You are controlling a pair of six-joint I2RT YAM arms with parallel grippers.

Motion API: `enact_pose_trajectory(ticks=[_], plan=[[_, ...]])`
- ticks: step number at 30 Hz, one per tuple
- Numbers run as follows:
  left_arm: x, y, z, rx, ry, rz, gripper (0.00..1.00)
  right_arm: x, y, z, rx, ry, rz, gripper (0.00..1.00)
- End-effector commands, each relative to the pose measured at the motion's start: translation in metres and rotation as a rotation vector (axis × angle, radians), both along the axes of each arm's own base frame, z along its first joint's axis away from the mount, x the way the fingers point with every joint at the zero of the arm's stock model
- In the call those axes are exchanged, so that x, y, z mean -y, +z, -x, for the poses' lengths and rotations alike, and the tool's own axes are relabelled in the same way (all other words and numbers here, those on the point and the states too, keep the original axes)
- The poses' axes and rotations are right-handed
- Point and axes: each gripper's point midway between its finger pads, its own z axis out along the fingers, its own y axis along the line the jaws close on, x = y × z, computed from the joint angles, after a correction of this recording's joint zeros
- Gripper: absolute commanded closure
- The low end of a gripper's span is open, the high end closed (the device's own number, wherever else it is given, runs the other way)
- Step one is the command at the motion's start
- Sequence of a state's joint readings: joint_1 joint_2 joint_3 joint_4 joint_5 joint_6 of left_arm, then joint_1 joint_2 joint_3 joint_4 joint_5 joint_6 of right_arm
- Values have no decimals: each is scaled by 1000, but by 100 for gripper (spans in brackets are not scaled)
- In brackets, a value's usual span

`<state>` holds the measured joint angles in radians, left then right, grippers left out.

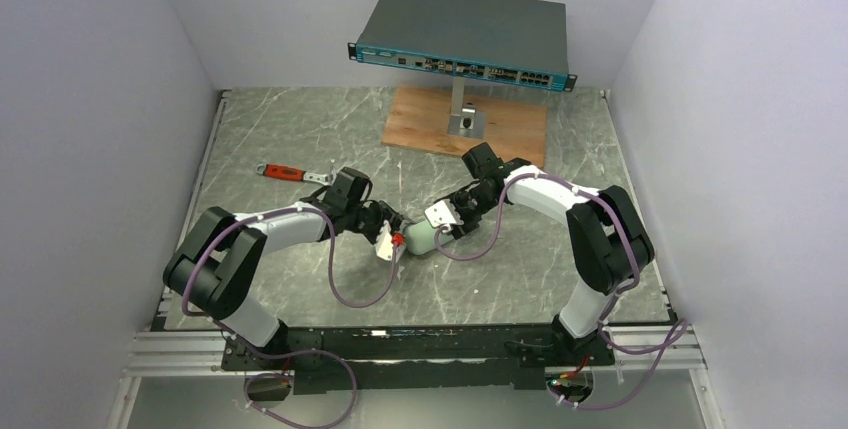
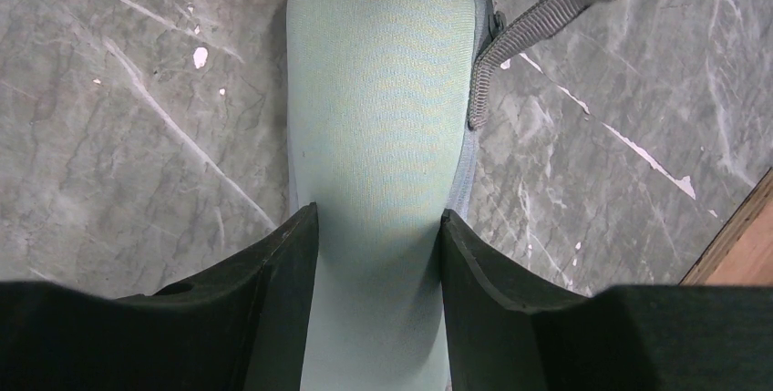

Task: Open the umbrella

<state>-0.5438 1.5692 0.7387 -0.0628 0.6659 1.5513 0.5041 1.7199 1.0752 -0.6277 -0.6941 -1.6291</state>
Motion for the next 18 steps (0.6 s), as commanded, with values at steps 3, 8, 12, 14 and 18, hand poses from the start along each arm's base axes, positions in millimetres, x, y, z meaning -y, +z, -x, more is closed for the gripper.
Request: enact_pose_trajectory(ticks=[3,8,12,14,18], plan=[[20,17,-5,45,-43,101,65,32,-48,2,1,-4,171,100],[24,16,-1,37,-85,102,67,32,-49,0,-11,-18,174,100],[21,7,9,28,-134,65,67,32,-49,1,-9,-20,176,100],[18,3,12,32,-145,51,64,32,-49,0,-10,-22,177,100],[20,5,6,29,-116,62,64,31,-48,-1,-10,-25,172,100]])
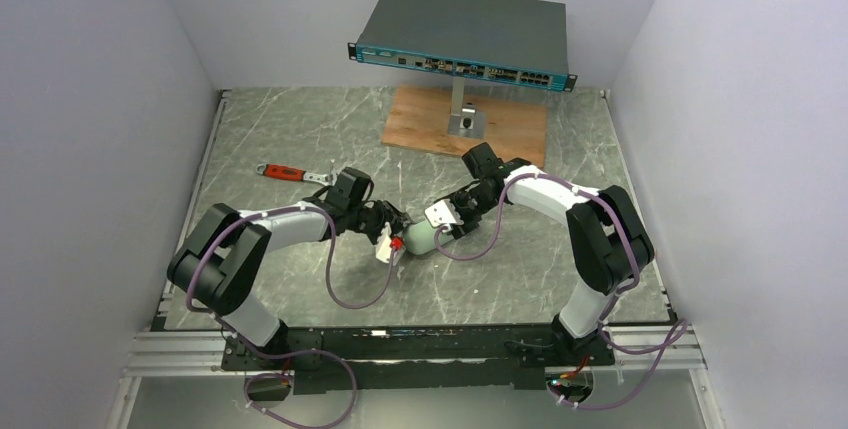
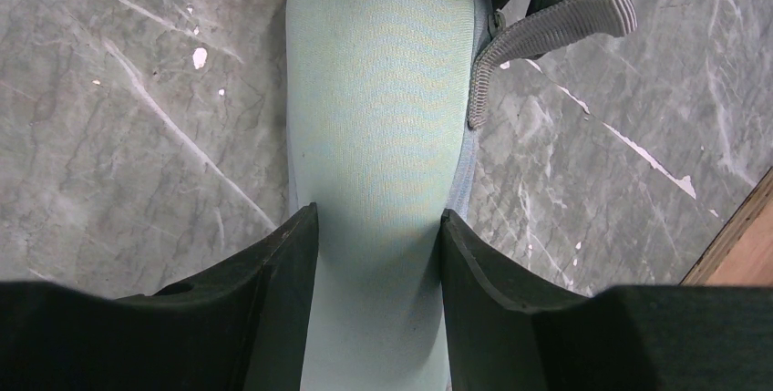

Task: Open the umbrella

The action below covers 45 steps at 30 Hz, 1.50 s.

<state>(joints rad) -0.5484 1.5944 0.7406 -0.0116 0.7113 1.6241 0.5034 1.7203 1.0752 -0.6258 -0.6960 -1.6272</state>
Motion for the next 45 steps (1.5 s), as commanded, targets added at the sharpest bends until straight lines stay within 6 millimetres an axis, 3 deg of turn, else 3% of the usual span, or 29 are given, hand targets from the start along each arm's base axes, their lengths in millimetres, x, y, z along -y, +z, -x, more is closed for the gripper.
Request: enact_pose_trajectory(ticks=[1,9,19,28,40,45], plan=[[11,1,6,-26,-36,26,66,32,-48,0,-10,-22,175,100],[27,16,-9,34,-22,89,77,31,-48,-1,-10,-20,175,100],[25,28,4,46,-49,125,87,31,-48,-2,-19,-27,178,100],[17,13,11,11,-63,60,100,31,-49,-2,-22,-33,180,100],[-16,-3,35,-73,-30,-53,100,42,-52,-7,-38,-76,208,100],[-19,-11,45,-80,-34,-82,100,44,-53,-15,-140,-231,253,100]])
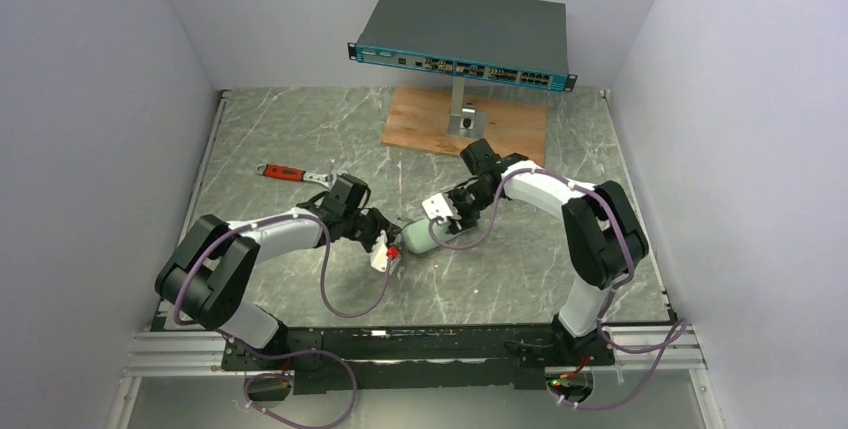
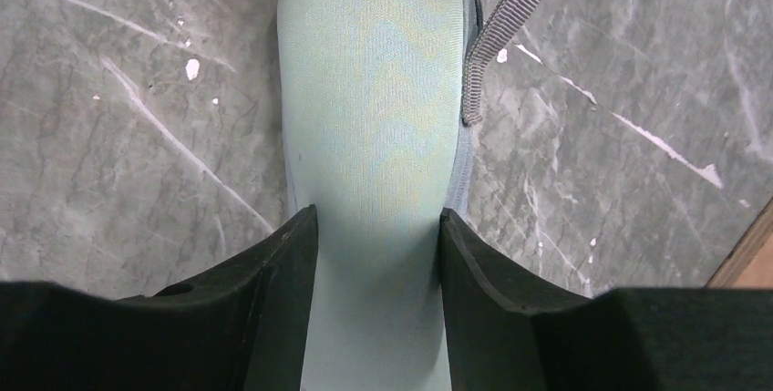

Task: Open the umbrella

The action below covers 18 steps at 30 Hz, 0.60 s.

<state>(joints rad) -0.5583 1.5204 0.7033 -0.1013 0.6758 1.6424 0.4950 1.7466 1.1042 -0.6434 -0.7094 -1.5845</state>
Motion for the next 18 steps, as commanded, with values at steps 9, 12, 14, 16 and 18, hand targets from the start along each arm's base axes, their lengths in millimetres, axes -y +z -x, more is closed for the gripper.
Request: enact_pose_trajectory(ticks=[9,12,14,16,18], plan=[[29,4,0,-236,190,-3,100,51,-45,-16,-268,-540,265,100],[35,9,-14,-360,322,7,100,56,-45,-14,-324,-680,280,100],[37,15,-18,-436,360,34,100,58,-42,-16,-361,-776,275,100],[36,22,-23,-492,390,66,100,61,-37,-18,-418,-858,251,100],[35,26,-27,-525,423,94,100,62,-33,-21,-472,-939,216,100]])
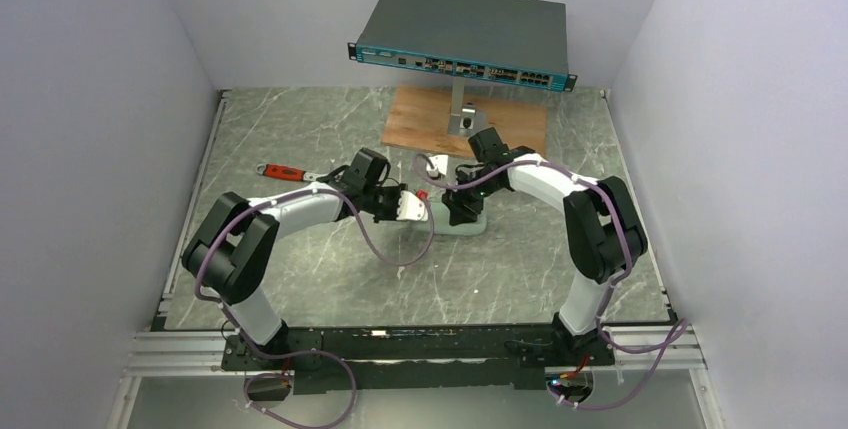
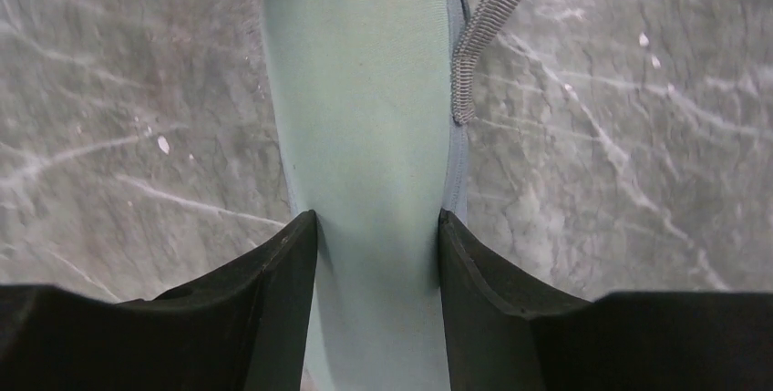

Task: Open the umbrella

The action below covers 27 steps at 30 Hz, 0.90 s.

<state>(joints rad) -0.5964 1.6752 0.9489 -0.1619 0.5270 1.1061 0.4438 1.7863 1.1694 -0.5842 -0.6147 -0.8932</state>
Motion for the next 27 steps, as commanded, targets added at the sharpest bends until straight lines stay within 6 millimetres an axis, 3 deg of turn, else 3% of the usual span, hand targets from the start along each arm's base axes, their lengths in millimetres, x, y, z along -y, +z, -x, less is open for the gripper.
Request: enact_pose_trajectory(ticks=[1,15,23,27], plan=[[18,25,13,-190,59,157,100,43,-31,0,-177,-356,137,100],[21,12,32,-316,140,216,100,35,-23,-17,-273,-660,-11,100],[42,4,31,-596,373,294,100,18,-6,-29,-337,-811,-142,100],[44,1,26,-667,456,310,100,8,1,-16,-420,-767,-177,98]])
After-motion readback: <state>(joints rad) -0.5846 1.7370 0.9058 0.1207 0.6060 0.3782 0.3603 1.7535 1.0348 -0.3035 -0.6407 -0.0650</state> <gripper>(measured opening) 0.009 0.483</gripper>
